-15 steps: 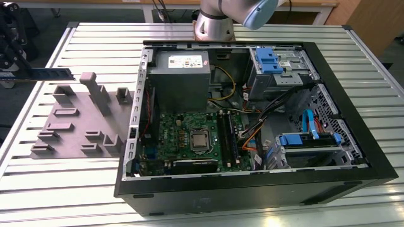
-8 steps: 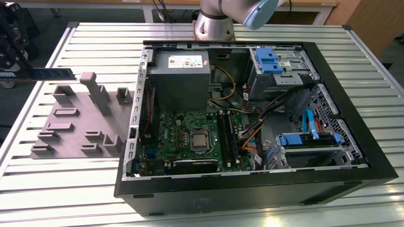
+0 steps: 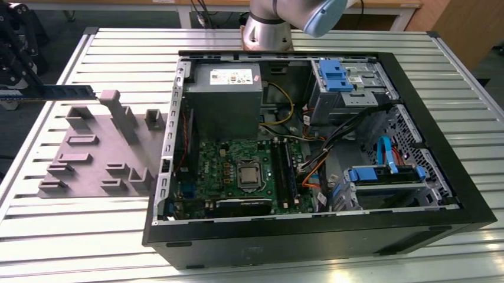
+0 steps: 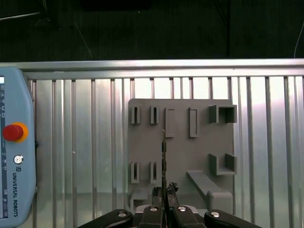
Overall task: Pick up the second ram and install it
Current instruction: 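Pick up the second ram and move it above second insertion slot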
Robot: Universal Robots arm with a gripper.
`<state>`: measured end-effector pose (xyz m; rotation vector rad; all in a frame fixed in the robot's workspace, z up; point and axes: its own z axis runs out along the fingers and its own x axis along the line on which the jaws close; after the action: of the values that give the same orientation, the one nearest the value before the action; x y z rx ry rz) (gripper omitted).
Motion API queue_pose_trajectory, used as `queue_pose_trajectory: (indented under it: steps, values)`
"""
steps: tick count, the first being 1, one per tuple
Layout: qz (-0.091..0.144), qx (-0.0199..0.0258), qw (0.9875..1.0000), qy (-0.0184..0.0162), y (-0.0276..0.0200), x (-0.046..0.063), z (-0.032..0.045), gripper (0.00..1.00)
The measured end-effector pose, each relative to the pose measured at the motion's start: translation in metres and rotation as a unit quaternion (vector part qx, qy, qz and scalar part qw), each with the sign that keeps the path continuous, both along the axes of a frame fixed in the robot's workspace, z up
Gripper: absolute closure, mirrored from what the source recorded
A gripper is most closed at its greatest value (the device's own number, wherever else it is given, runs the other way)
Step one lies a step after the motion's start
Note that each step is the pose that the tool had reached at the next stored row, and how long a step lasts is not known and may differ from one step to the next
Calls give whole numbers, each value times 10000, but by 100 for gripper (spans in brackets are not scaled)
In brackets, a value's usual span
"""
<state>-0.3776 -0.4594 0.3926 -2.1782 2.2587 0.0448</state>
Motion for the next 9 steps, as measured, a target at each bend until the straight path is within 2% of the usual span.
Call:
queue_pose_trajectory:
  steps: [9]
  values:
    - [0, 0, 10000, 0, 0, 35, 0, 86]
